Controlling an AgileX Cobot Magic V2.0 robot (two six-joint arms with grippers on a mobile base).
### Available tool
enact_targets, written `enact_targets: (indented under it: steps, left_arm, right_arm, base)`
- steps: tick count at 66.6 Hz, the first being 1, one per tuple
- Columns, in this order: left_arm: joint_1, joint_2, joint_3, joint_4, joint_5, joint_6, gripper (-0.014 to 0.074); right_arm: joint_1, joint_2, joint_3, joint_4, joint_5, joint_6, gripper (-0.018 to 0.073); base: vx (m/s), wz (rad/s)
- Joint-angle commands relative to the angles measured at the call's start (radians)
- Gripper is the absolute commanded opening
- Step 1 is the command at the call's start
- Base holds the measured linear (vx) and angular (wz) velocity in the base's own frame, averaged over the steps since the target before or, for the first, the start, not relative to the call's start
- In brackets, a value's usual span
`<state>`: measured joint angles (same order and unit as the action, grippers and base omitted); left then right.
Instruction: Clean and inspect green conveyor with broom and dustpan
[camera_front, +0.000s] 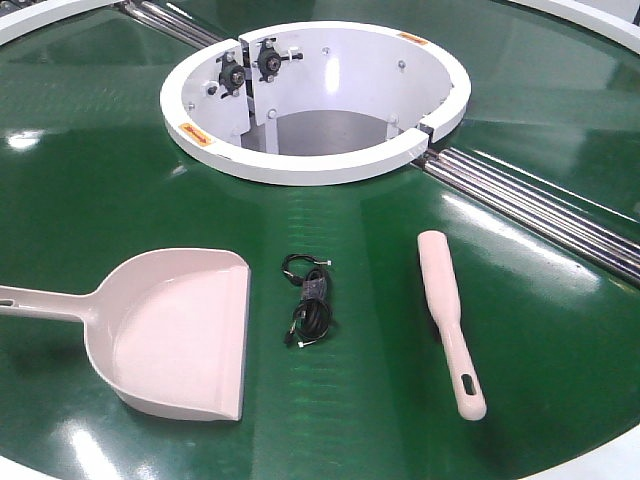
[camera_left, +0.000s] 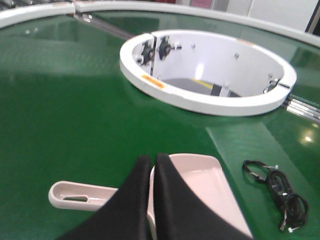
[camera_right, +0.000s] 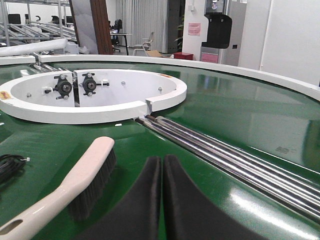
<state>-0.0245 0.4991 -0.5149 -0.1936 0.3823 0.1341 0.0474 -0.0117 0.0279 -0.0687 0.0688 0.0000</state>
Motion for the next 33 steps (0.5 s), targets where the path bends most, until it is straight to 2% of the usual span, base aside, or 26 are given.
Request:
enact_targets:
  steps: [1,8,16,22,33]
  left_arm:
    - [0.000,0.035,-0.034,-0.006,-0.077,-0.008,-0.0006]
    - [0.000,0.038,-0.035,0.003,-0.055,-0.007,0.0001]
    - [0.000,0.043,-0.037,0.044,-0.048,-0.005,0.0057]
    - [0.000,0.043,-0.037,0.066,-0.047,-0.005,0.0144]
    - [0.000,0.043,-0.037,0.077,-0.029,-0.005,0.0363]
  right_arm:
    - [-0.005,-0.011,0.003,-0.006,-0.075,0.000,-0.0008]
    - [-0.005,-0.011,0.003,-0.006,-0.075,0.000,-0.0008]
    - [-0.005,-0.011,0.003,-0.006,-0.075,0.000,-0.0008]
    - [-0.005,-0.011,0.003,-0.006,-0.075,0.000,-0.0008]
    - [-0.005,-0.011,0.003,-0.006,-0.075,0.000,-0.0008]
  base:
    - [0.00,0.00]
    - [0.00,0.00]
    - [0.00,0.00]
    - [0.00,0.00]
    - [0.00,0.00]
